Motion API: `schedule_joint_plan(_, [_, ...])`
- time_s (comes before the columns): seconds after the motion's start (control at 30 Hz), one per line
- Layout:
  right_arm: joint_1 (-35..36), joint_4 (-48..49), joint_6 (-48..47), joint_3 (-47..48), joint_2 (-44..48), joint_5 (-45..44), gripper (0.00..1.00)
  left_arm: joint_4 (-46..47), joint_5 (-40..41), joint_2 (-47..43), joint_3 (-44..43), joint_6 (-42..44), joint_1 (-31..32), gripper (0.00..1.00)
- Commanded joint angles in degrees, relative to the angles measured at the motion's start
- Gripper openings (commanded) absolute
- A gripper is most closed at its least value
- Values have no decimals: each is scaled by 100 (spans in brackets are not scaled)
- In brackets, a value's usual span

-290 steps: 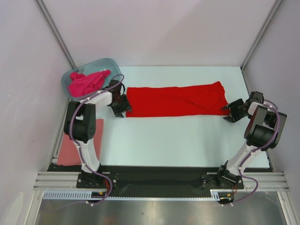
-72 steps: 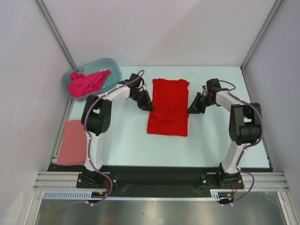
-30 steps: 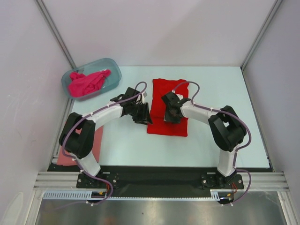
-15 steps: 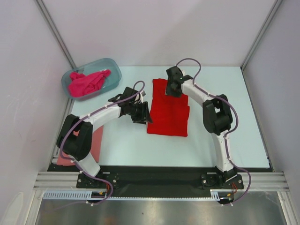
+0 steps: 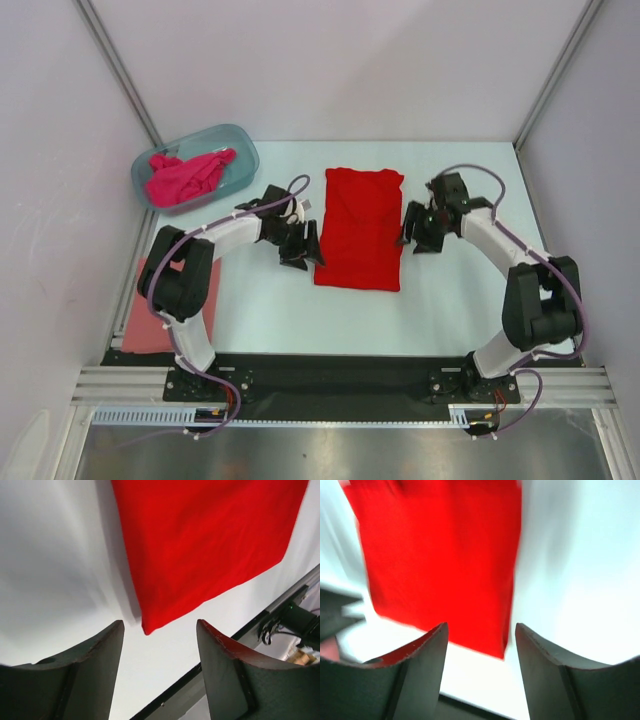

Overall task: Fold and stack the t-shirts
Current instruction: Fold the tshirt

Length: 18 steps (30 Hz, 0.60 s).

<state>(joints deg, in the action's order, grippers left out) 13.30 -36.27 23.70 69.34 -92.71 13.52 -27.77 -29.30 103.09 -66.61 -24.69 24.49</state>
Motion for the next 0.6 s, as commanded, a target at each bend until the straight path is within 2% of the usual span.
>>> schedule_joint_plan(0.0, [-73,567,-314,-1016,366,1336,61,-158,-673,360,-194,429,-102,65])
schedule_joint_plan(0.17, [-310,1436,36,-2159,534,1917,56,25,-850,642,-54,386,-111,63])
schedule_joint_plan(0.43, [-477,1843,205,-2522,139,2374,54,465,-814,748,262,-141,-120,64])
schedule_joint_plan(0.57, [-477,1931,293,-2636,33,2393,53,404,-665,862,210,-264,-120,63])
